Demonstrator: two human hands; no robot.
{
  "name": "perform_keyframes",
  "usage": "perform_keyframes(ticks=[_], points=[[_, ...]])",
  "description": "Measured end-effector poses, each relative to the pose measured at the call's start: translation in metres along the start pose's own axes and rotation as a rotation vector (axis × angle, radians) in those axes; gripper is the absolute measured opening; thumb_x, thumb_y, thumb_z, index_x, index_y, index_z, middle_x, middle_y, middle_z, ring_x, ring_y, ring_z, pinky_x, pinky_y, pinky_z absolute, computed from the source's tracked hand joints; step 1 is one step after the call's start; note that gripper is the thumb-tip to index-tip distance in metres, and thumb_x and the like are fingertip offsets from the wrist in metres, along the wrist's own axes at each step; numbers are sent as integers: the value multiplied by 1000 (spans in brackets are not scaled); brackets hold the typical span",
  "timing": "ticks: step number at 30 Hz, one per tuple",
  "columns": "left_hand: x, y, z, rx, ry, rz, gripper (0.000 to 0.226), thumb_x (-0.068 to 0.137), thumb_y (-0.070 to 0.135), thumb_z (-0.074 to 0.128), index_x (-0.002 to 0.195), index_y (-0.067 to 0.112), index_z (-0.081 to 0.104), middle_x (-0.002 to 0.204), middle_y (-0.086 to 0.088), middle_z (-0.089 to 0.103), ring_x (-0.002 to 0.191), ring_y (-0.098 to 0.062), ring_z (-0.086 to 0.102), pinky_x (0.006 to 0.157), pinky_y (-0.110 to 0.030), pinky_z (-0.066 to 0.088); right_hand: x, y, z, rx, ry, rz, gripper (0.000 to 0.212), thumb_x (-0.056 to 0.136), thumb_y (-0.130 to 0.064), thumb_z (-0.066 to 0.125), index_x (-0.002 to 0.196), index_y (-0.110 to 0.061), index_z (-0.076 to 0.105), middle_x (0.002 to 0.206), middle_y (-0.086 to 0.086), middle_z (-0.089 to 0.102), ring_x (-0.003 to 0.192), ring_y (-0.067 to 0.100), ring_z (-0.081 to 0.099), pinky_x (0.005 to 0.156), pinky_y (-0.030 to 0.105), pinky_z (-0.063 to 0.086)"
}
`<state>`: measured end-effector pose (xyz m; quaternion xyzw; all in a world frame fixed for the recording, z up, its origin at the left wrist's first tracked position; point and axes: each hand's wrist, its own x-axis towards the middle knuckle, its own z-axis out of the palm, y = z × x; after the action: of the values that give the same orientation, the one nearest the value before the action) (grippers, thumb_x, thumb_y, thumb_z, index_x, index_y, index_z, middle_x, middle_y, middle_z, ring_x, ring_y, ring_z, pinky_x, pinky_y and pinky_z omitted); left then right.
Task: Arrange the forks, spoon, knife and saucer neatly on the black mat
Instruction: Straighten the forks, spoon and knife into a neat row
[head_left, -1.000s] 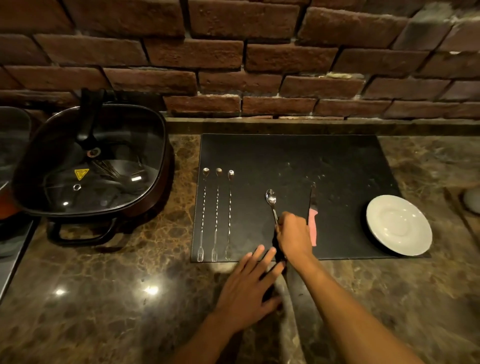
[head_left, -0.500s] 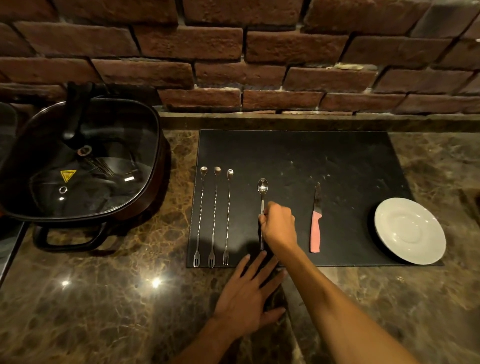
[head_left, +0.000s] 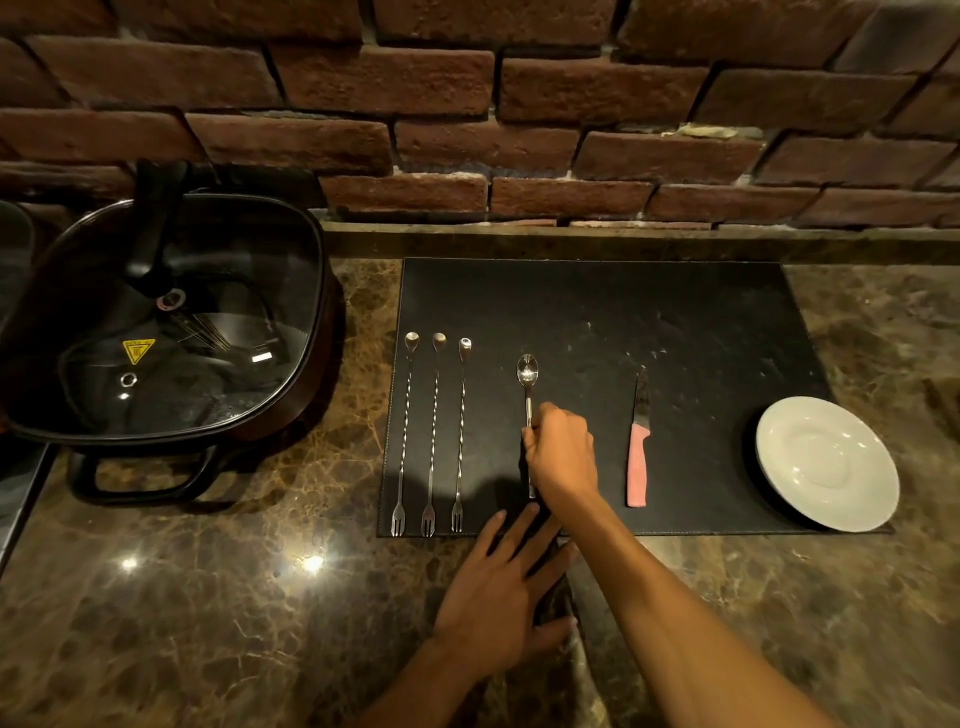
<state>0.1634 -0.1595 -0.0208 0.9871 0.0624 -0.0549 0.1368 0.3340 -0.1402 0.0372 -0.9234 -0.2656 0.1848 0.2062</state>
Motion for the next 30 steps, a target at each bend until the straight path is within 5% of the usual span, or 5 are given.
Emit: perform_keyframes(ticks=[9, 17, 30], points=[[1, 0, 5, -2, -15, -14, 71, 94, 73, 36, 152, 32, 40, 166, -1, 28, 155, -27, 13, 120, -51, 9, 0, 7, -3, 91, 11, 37, 18, 95, -28, 57, 94, -10, 59, 94, 8, 62, 86, 28, 61, 67, 35, 46], [0, 13, 9, -19, -25, -51, 76, 87, 72, 49, 152, 33, 41, 166, -2, 27, 155, -26, 17, 121, -51, 13, -31, 82, -48, 146, 339, 102, 9, 89, -10, 60, 96, -7, 64, 95, 14, 63, 89, 32, 60, 73, 30, 40], [37, 70, 11, 59, -91, 54, 81, 88, 75, 41, 157, 34, 30, 166, -4, 27, 154, -31, 16, 115, -57, 12, -22, 99, -53, 15, 45, 168, 30, 93, -26, 58, 117, -8, 55, 113, 14, 55, 103, 35, 59, 84, 40, 48]])
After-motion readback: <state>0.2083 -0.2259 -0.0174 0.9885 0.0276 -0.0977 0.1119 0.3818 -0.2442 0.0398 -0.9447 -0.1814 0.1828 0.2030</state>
